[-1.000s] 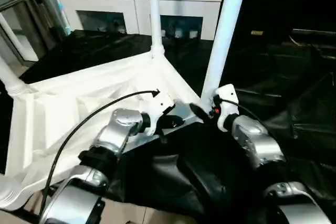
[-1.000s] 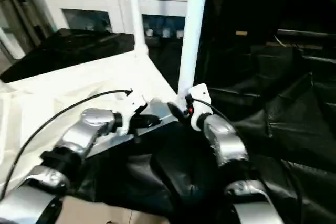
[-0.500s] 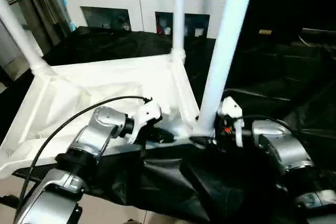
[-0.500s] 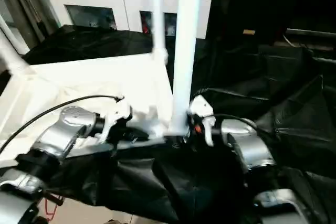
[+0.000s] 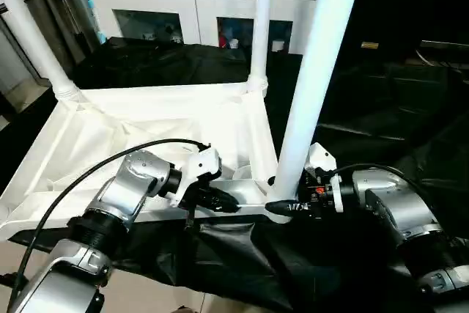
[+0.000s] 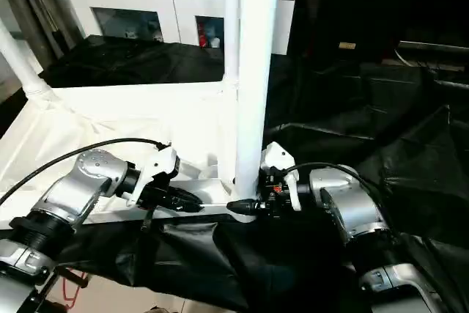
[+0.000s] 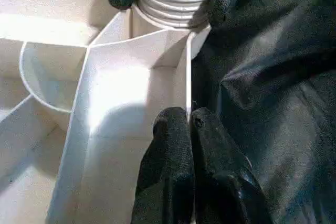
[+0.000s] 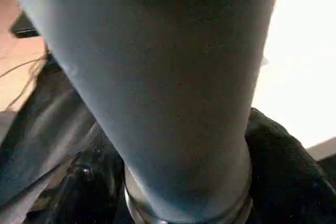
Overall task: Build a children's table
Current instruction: Rotate leg to tighten
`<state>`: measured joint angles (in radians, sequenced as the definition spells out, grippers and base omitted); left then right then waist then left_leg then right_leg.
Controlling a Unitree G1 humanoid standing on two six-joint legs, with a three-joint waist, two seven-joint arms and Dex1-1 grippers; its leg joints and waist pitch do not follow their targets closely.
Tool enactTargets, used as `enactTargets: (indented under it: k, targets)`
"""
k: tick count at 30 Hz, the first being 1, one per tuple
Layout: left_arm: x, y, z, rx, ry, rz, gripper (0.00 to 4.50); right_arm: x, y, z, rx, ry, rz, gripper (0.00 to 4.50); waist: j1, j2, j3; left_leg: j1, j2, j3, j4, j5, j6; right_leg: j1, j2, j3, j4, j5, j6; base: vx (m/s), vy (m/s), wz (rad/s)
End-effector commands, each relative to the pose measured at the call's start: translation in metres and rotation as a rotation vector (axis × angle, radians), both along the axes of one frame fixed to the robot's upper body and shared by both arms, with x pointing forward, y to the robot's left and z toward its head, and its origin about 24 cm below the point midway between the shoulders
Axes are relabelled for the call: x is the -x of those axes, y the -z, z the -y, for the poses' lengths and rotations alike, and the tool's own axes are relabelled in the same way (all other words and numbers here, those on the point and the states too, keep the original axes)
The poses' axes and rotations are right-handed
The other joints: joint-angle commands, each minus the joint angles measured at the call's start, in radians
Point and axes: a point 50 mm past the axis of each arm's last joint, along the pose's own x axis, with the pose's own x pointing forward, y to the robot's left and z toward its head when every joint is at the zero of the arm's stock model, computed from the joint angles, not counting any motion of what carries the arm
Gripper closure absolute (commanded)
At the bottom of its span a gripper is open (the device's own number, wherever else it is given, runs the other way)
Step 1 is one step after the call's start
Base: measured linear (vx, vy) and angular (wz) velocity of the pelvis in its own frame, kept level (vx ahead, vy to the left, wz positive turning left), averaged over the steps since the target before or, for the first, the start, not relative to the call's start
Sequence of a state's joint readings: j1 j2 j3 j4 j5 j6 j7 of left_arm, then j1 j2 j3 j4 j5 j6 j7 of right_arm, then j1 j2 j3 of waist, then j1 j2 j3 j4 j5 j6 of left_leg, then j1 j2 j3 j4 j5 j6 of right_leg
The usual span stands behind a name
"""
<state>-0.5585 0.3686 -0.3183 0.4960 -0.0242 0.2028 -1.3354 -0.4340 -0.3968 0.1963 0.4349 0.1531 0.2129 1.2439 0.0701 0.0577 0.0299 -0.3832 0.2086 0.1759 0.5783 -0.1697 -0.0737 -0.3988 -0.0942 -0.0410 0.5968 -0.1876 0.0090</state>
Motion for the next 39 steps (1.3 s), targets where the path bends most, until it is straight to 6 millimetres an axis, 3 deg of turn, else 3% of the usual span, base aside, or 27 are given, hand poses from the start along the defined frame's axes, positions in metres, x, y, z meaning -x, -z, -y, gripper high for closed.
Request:
enactTargets:
  k: [1, 2, 4, 5, 7, 8, 9, 14, 15, 16, 17, 21, 24, 27, 28, 31, 33, 35, 36, 39]
  targets:
    - [-0.006, -0.004, 0.019, 0.051, -0.041, 0.057, 4.5, 0.0, 0.014, -0.015, 0.018, 0.069, -0.013, 1.75, -0.002, -0.012, -0.049, 0.018, 0.012, 0.007, -0.068, -0.259, 0.04, 0.041, -0.034, 0.02, -0.068, -0.195, -0.25, 0.0, 0.0, 0.0]
    - [-0.006, -0.004, 0.019, 0.051, -0.041, 0.057, 4.5, 0.0, 0.014, -0.015, 0.018, 0.069, -0.013, 1.75, -0.003, -0.012, -0.048, 0.019, 0.012, 0.006, -0.07, -0.274, 0.034, 0.041, -0.035, 0.019, -0.072, -0.226, -0.242, 0.0, 0.0, 0.0]
    - [-0.016, -0.004, 0.031, 0.071, -0.15, 0.089, 4.5, -0.012, 0.026, -0.02, 0.042, 0.288, -0.008, 1.76, -0.012, -0.012, -0.044, 0.021, 0.01, 0.002, -0.075, -0.314, 0.008, 0.035, -0.036, 0.02, -0.082, -0.324, -0.208, 0.0, 0.0, 0.0]
    - [-0.016, -0.004, 0.031, 0.071, -0.15, 0.089, 4.5, -0.012, 0.026, -0.02, 0.042, 0.288, -0.008, 1.76, -0.012, -0.012, -0.044, 0.021, 0.01, 0.002, -0.075, -0.314, 0.008, 0.035, -0.036, 0.02, -0.082, -0.324, -0.208, 0.0, 0.0, 0.0]
    - [-0.023, -0.004, 0.041, 0.068, -0.226, 0.116, 4.5, -0.018, 0.032, -0.026, 0.035, 0.422, -0.022, 1.77, -0.021, -0.013, -0.04, 0.022, 0.006, -0.005, -0.081, -0.365, -0.017, 0.033, -0.035, 0.017, -0.09, -0.428, -0.164, -0.026, 0.002, -0.03]
    - [-0.027, -0.005, 0.046, 0.068, -0.276, 0.13, 4.5, -0.02, 0.034, -0.032, 0.029, 0.471, -0.026, 1.77, -0.024, -0.009, -0.038, 0.023, 0.006, -0.005, -0.083, -0.382, -0.023, 0.029, -0.036, 0.017, -0.097, -0.448, -0.152, 0.0, 0.0, 0.0]
    - [-0.03, -0.005, 0.051, 0.071, -0.313, 0.139, 4.5, -0.022, 0.036, -0.037, 0.026, 0.513, -0.036, 1.77, -0.026, -0.011, -0.038, 0.026, 0.004, -0.006, -0.082, -0.4, -0.024, 0.026, -0.035, 0.016, -0.101, -0.475, -0.141, 0.0, 0.0, 0.0]
    - [-0.034, -0.008, 0.069, 0.1, -0.385, 0.145, 4.5, -0.025, 0.042, -0.058, 0.007, 0.624, -0.077, 1.78, -0.033, -0.013, -0.039, 0.027, 0.0, -0.008, -0.082, -0.42, -0.013, 0.02, -0.034, 0.013, -0.112, -0.52, -0.116, 0.0, 0.0, 0.0]
    - [-0.032, -0.007, 0.073, 0.106, -0.361, 0.139, 4.5, -0.025, 0.04, -0.069, -0.008, 0.601, -0.063, 1.78, -0.033, -0.001, -0.038, 0.027, 0.001, -0.01, -0.083, -0.425, -0.012, 0.019, -0.036, 0.013, -0.111, -0.52, -0.115, 0.0, 0.0, 0.0]
    - [-0.031, -0.007, 0.074, 0.107, -0.352, 0.138, 4.5, -0.024, 0.039, -0.072, -0.014, 0.587, -0.053, 1.78, -0.035, -0.006, -0.038, 0.024, 0.001, -0.009, -0.084, -0.426, -0.012, 0.02, -0.034, 0.013, -0.114, -0.515, -0.112, 0.0, 0.0, 0.0]
    - [-0.03, -0.006, 0.074, 0.105, -0.346, 0.138, 4.5, -0.024, 0.038, -0.073, -0.018, 0.577, -0.047, 1.22, -0.036, -0.008, -0.039, 0.02, 0.001, -0.011, -0.086, -0.421, -0.01, 0.025, -0.034, 0.012, -0.11, -0.496, -0.113, 0.0, 0.0, 0.0]
    - [-0.028, -0.004, 0.068, 0.089, -0.318, 0.141, 4.5, -0.027, 0.034, -0.069, -0.058, 0.592, -0.061, 0.91, -0.036, -0.004, -0.04, 0.02, 0.004, -0.01, -0.087, -0.421, -0.008, 0.024, -0.033, 0.014, -0.105, -0.441, -0.137, 0.0, 0.0, 0.0]
    - [-0.03, -0.003, 0.063, 0.074, -0.337, 0.157, 4.5, -0.028, 0.03, -0.06, -0.047, 0.586, -0.008, 0.67, -0.035, -0.007, -0.041, 0.021, 0.006, -0.008, -0.088, -0.424, -0.008, 0.023, -0.032, 0.016, -0.103, -0.411, -0.148, 0.0, 0.0, 0.0]
    - [-0.034, -0.006, 0.061, 0.087, -0.364, 0.138, 4.5, -0.031, 0.026, -0.048, -0.048, 0.594, 0.013, 0.67, -0.035, -0.006, -0.042, 0.02, 0.006, -0.006, -0.087, -0.409, -0.005, 0.026, -0.032, 0.017, -0.1, -0.376, -0.16, 0.0, 0.0, 0.0]
    - [-0.034, -0.007, 0.061, 0.091, -0.362, 0.13, 4.06, -0.031, 0.025, -0.044, -0.047, 0.592, 0.018, 0.62, -0.033, -0.006, -0.043, 0.022, 0.007, -0.006, -0.086, -0.407, -0.004, 0.026, -0.032, 0.017, -0.099, -0.37, -0.163, 0.0, 0.0, 0.0]
    - [-0.034, -0.007, 0.061, 0.085, -0.358, 0.124, 3.9, -0.031, 0.024, -0.04, -0.046, 0.591, 0.022, 0.62, -0.031, -0.004, -0.046, 0.019, 0.007, -0.003, -0.084, -0.379, 0.003, 0.029, -0.033, 0.02, -0.094, -0.319, -0.181, 0.0, 0.0, 0.0]
    - [-0.035, -0.006, 0.06, 0.07, -0.363, 0.135, 3.61, -0.031, 0.024, -0.035, -0.043, 0.586, 0.025, 0.62, -0.036, -0.006, -0.051, 0.005, 0.006, -0.005, -0.081, -0.298, 0.016, 0.043, -0.032, 0.016, -0.082, -0.211, -0.195, 0.0, 0.0, 0.0]
    - [-0.036, -0.004, 0.059, 0.043, -0.373, 0.133, 3.55, -0.03, 0.023, -0.032, -0.041, 0.584, 0.028, 0.62, -0.035, -0.007, -0.055, 0.006, 0.005, -0.003, -0.075, -0.269, 0.026, 0.044, -0.032, 0.017, -0.079, -0.168, -0.209, 0.028, -0.002, -0.01]
    - [-0.037, -0.003, 0.058, 0.03, -0.388, 0.13, 3.55, -0.03, 0.023, -0.031, -0.043, 0.579, 0.029, 0.62, -0.034, -0.004, -0.061, 0.005, 0.004, -0.001, -0.066, -0.208, 0.045, 0.048, -0.032, 0.017, -0.069, -0.071, -0.239, 0.057, -0.005, -0.02]
    - [-0.039, -0.001, 0.057, 0.014, -0.407, 0.136, 3.55, -0.029, 0.022, -0.029, -0.047, 0.571, 0.031, 0.62, -0.03, -0.003, -0.062, 0.005, 0.003, 0.001, -0.058, -0.142, 0.081, 0.053, -0.03, 0.014, -0.057, 0.048, -0.274, 0.053, -0.002, -0.02]
